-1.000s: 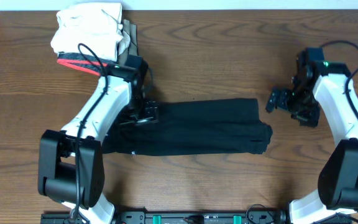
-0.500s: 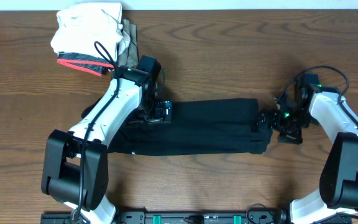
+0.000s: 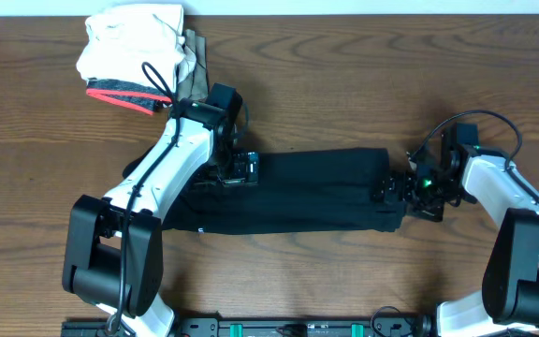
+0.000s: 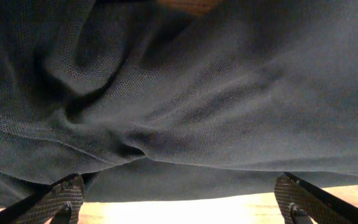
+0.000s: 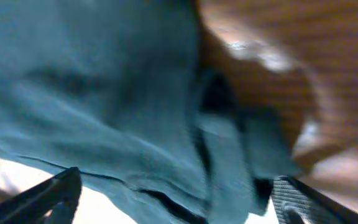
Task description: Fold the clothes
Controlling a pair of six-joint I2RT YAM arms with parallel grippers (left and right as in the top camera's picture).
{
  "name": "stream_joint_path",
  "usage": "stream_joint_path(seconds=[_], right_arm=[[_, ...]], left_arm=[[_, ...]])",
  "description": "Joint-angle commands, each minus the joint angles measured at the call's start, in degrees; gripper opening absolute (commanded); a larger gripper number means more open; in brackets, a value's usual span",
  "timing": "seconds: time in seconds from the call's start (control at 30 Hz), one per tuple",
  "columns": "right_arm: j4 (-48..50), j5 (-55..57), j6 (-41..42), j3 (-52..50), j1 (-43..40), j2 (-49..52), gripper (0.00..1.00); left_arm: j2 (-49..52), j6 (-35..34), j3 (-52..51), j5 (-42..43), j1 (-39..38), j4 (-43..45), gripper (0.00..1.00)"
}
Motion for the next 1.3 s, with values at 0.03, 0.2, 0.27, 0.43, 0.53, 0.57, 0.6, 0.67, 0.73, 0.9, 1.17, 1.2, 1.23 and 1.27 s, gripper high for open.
stream_joint_path(seconds=[0.03, 0.2, 0.27, 0.43, 0.53, 0.57, 0.6, 0.67, 0.73, 0.9, 1.17, 1.2, 1.23, 1.27], right_arm=[[2.16, -3.30, -1.20, -4.28, 0.55, 2.71, 0.94], [2.47, -3.48, -1.20, -5.18, 2.12, 2.71, 0.93], [2.60, -4.02, -1.20, -5.18, 2.73, 2.71, 0.86], [3.56, -5.42, -1.18, -5.18, 4.50, 2.71, 0.70], [3.87, -4.72, -1.14, -5.18, 5.01, 2.71, 0.55], [4.04, -4.72, -0.90, -5.18, 5.01, 2.71, 0.51], [4.33, -4.70, -0.61, -5.18, 4.94, 2.71, 0.43], [4.94, -3.67, 0.59, -5.18, 4.94, 2.69, 0.29], [5.35, -0.76, 2.78, -5.16, 4.94, 2.69, 0.09], [5.49, 6.29, 5.97, -4.63, 3.58, 2.69, 0.01], [-2.71, 15.28, 8.15, 2.19, -4.55, 2.69, 0.01], [-4.61, 17.90, 8.39, 3.65, -5.46, 2.69, 0.01], [-7.23, 20.90, 8.55, 5.70, -6.54, 2.69, 0.01], [-9.18, 22.82, 8.55, 7.30, -7.19, 2.69, 0.01]], left_arm=[[0.07, 0.50, -0.13, -0.09, 0.02, -0.02, 0.99], [0.07, 0.50, -0.13, -0.09, 0.02, -0.02, 0.99], [0.07, 0.50, -0.13, -0.09, 0.02, -0.02, 0.99], [0.07, 0.50, -0.13, -0.09, 0.02, -0.04, 0.99], [0.07, 0.50, -0.13, -0.09, 0.02, -0.07, 0.99], [0.07, 0.50, -0.13, -0.09, 0.02, -0.07, 0.99], [0.07, 0.50, -0.13, -0.09, 0.02, -0.07, 0.99], [0.07, 0.50, -0.13, -0.09, 0.02, -0.07, 0.99], [0.07, 0.50, -0.13, -0.09, 0.02, -0.09, 0.99], [0.07, 0.50, -0.70, -0.09, 0.02, -0.02, 0.99], [0.07, 0.28, -1.60, -0.09, 0.02, -0.04, 1.00], [0.07, 0.26, -1.60, -0.09, 0.02, -0.04, 1.00], [0.07, 0.22, -1.60, -0.09, 0.02, -0.02, 0.99], [0.07, 0.04, -1.60, -0.09, 0.02, 0.00, 0.98]])
